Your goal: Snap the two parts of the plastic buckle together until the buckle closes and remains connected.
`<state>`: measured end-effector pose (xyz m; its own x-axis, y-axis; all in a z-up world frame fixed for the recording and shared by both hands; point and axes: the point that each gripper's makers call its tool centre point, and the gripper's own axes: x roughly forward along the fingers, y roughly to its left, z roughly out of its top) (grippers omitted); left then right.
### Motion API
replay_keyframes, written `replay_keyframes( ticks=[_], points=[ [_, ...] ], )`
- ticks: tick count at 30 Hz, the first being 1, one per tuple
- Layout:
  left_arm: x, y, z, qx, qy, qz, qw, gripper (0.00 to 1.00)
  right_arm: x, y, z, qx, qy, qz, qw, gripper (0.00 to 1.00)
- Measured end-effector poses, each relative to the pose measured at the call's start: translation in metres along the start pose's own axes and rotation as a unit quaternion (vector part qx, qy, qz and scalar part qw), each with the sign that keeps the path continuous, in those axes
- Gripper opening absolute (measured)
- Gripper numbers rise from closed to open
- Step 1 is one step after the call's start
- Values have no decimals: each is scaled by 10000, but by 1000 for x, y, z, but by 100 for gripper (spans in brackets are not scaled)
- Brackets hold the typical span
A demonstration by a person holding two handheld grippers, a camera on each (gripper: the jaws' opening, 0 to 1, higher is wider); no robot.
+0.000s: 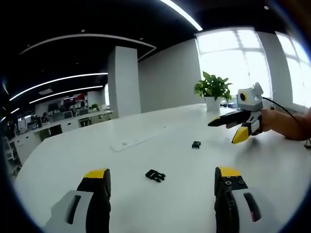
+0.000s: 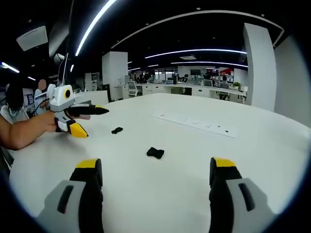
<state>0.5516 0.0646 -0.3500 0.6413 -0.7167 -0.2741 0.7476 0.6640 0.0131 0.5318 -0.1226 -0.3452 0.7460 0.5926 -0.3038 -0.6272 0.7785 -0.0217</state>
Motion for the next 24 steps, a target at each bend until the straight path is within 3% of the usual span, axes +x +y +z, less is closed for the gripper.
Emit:
replay_keyframes(
  ticks=[11,24],
  points=[
    [9,8,6,-75,-65,-80,9999,87,7,-8,-3,-3,164,-38,9999,92],
    [10,9,0,-84,67,-142,9998,86,27,-6,15,-111,76,85,9999,91]
  ],
)
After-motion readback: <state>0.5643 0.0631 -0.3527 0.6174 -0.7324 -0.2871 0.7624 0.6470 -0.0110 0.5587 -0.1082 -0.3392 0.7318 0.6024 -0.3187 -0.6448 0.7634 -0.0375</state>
